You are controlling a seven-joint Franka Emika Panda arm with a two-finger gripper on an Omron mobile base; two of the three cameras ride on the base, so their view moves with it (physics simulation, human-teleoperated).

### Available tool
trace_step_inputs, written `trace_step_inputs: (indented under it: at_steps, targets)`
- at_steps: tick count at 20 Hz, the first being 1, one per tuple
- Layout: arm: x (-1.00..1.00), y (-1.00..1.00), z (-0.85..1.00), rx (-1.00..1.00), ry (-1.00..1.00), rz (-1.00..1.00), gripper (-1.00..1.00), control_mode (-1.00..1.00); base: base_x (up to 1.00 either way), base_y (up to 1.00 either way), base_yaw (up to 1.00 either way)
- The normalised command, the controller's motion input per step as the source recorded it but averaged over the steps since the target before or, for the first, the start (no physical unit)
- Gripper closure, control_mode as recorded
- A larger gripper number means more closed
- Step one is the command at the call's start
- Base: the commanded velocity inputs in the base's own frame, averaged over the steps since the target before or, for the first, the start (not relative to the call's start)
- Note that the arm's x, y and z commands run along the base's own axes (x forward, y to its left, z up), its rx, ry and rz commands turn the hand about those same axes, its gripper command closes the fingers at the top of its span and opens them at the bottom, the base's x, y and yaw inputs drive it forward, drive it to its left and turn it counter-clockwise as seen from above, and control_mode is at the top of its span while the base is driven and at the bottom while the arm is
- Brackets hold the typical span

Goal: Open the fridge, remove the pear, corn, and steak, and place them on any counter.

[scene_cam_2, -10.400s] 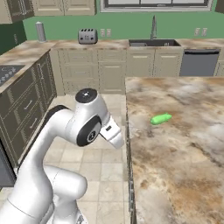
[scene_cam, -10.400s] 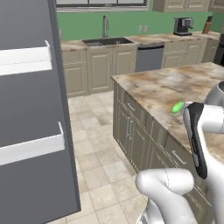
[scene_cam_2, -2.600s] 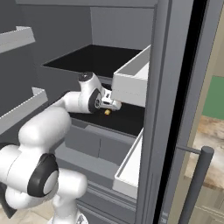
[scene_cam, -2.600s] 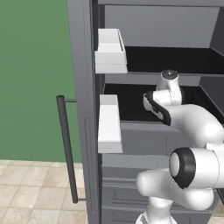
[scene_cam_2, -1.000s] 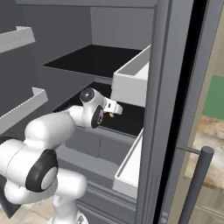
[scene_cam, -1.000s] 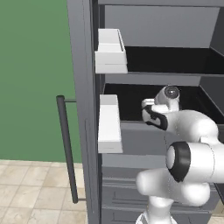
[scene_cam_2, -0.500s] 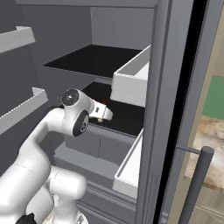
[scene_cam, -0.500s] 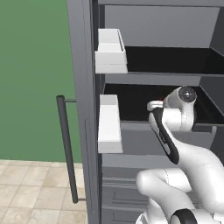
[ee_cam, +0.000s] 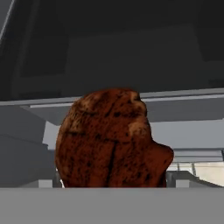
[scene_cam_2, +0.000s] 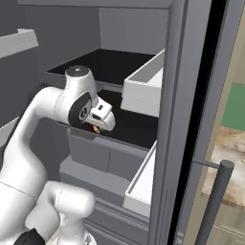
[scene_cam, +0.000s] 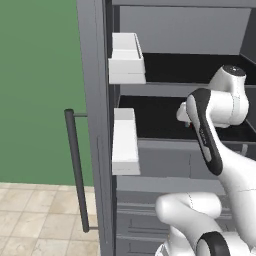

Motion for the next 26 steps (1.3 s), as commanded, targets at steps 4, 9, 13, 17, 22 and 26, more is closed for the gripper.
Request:
trace_step_inputs:
  at_steps: [4,9,13,17,22,26]
  targets:
    - [-0.52,0.23,0.0,0.0,0.09,-0.09,1.0,-1.0,0.0,0.0,0.0]
    - [-0.08,0.03,0.0,0.0,0.01,-0.04,1.0,1.0,-0.44,0.02,-0.29]
    - [0.0,0.0,0.0,0.0,0.0,0.0,1.0,1.0,-0.24,0.02,-0.93]
    - [0.0,0.0,0.0,0.0,0.0,0.0,1.0,1.0,-0.12,0.01,-1.0]
    - [0.0,0.0,0.0,0.0,0.0,0.0,1.0,1.0,-0.47,0.12,-0.93]
    - [0.0,0.0,0.0,0.0,0.0,0.0,1.0,1.0,-0.65,0.17,-0.9]
